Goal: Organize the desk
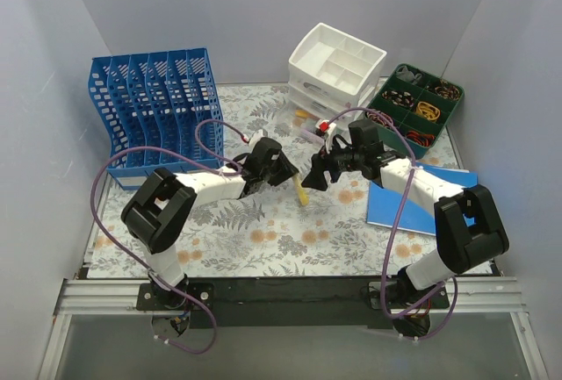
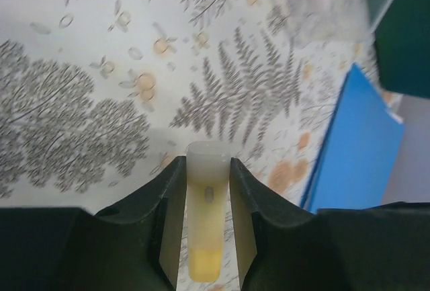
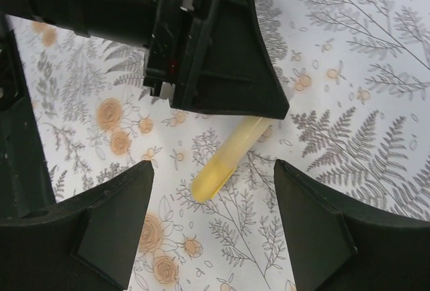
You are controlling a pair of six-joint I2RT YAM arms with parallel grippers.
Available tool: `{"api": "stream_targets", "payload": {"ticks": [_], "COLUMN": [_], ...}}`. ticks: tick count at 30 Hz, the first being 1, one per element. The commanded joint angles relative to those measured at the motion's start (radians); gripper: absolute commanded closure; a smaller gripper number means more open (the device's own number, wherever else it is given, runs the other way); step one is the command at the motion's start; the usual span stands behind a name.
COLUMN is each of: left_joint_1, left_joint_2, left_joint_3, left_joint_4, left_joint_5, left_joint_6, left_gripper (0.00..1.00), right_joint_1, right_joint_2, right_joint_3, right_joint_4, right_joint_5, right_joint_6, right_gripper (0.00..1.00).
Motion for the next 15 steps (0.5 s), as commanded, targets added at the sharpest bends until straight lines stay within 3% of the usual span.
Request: {"api": "stream_targets", "payload": {"ticks": [1,10,13,15], "left_joint_1": [0.019,0.023,0.023,0.023], "left_joint_2": [0.029,0.096,0.093,0.093], "left_joint_3": [0.091,0.223,0.230,0.241], "left_joint_4": [0.162,0.187,0.205,0.216], "left_joint_5": [-0.003,0.085,0.094,0.131], "left_joint_6": [-0.056,-0.103,-0.120,-0.132], "left_gripper": [0.94,0.96,0.96,0.96], "right_joint_1": [-0.012,-0.029,-0.059,-0.075], "right_joint_2": [0.005,0.062,0.070,0.074], "right_joint_3": [-0.003,0.015,0.018,0.021], "right_joint_4": [0.091,0.097,0.097,0.097], "right_joint_5": [0.134,0.240,0.248,0.242], "right_joint_6": [0.115,0.167,0.177,0.184], "right_gripper": [0.18,0.18,0.22,0.31]}}
